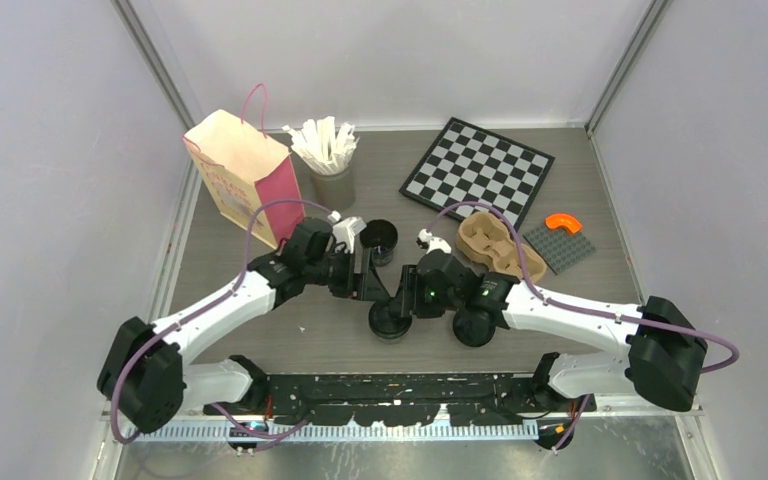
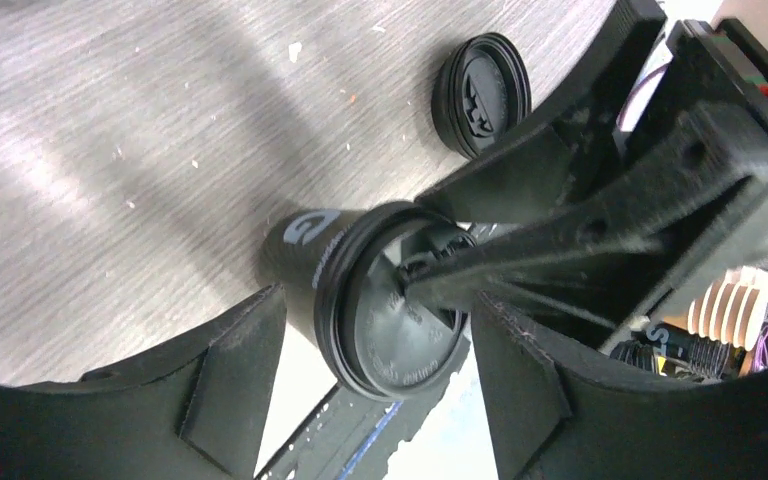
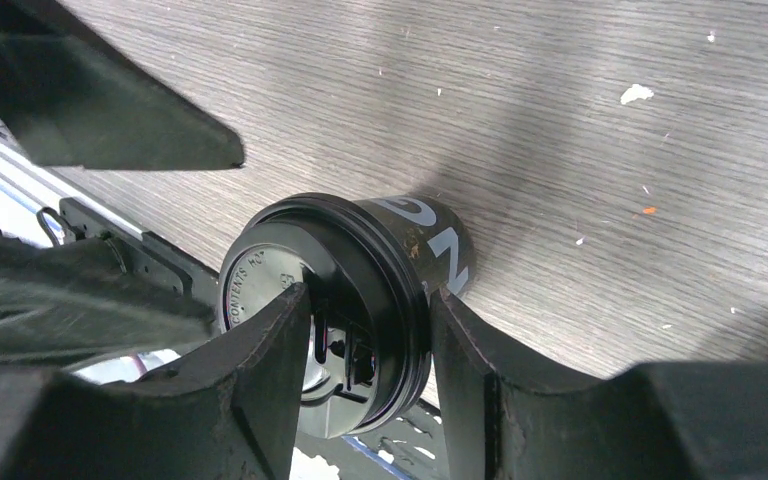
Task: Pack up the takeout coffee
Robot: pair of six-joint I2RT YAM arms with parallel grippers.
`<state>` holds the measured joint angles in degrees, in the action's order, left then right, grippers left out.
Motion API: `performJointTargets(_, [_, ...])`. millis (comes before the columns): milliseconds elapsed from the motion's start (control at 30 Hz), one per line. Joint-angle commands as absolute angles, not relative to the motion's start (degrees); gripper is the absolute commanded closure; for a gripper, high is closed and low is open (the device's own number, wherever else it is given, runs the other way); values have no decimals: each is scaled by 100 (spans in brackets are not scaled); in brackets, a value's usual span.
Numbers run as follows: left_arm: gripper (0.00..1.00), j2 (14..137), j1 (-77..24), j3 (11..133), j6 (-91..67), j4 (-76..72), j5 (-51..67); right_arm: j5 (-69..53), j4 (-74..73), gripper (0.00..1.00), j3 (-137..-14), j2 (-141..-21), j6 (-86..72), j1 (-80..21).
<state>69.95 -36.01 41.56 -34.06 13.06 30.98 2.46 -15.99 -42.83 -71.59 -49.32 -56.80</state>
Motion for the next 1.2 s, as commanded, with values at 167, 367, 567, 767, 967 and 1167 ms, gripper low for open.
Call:
performJointTargets(167, [27,5285,-3606,3171,-4403,1562,3194,437,-1389,49,-3941,-7065,-5174,-5730])
performJointTargets(367, [27,4498,-3604,2252,-5746,270,3153,456,-1328,49,-3920,-7009,-5221,-5737])
performJointTargets(567, [29,4807,-3604,1764,-6292,-681,3130,483,-1336,50,-3890,-6974,-5239,-5733])
performJointTargets(767, [33,5185,-3612,1563,-6515,-1225,3146,505,-1291,50,-3804,-6885,-5265,-5736])
performJointTargets(967, [41,5243,-3640,1462,-6508,-1256,2997,505,-1211,51,-3718,-6872,-5283,-5748])
performJointTargets(1167, [50,5321,-3661,1361,-6437,-1257,2865,453,-1033,53,-3608,-6917,-5336,-5742])
